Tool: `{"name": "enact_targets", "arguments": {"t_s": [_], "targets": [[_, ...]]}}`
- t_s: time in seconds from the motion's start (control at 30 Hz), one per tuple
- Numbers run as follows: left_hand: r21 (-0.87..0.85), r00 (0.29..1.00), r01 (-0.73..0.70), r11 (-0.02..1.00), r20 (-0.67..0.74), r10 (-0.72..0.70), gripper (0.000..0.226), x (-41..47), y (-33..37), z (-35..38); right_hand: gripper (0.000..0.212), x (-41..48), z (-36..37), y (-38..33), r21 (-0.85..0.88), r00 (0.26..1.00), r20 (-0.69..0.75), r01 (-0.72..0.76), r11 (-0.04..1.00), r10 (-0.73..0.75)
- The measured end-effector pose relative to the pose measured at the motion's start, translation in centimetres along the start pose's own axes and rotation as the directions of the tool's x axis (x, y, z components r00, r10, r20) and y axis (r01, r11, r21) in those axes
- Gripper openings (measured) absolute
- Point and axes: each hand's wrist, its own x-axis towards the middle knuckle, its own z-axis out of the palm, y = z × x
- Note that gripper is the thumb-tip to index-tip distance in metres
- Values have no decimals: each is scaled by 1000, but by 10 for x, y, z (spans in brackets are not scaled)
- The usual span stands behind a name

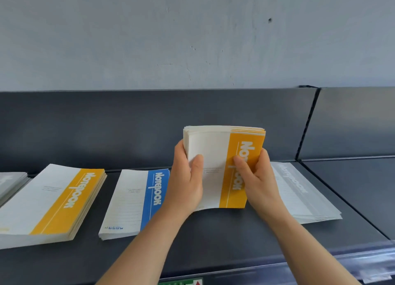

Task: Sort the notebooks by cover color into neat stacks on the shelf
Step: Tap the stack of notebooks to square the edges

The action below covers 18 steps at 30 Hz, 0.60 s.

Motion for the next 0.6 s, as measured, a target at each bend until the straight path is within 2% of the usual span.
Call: {"name": "enact_targets", "arguments": {"t_s": [0.07, 0.17, 0.3, 0.47, 0.6], "targets": [[-7, 995, 45, 999, 93, -45, 35, -1, -4, -3, 20, -4, -2, 5, 4, 998, 59, -27, 1000, 27], [87, 967, 142, 986, 203, -157, 38, -19, -20, 0, 27, -20, -1, 24, -67, 983, 143, -106, 992, 114], [176, 962, 175, 969, 180, -206, 46, -22, -32, 4, 28, -24, 0, 36, -136, 977, 154, -126, 983, 147], [303, 954, 212, 929, 140, -264, 42, -20, -37, 5, 29, -23, -3, 37, -289, 981, 137, -95, 952, 139], [326, 961, 226, 918, 81, -265, 34, -11, -33, 4, 20, -9, -12, 31, -396, 987, 86, -91, 914, 136]]}}
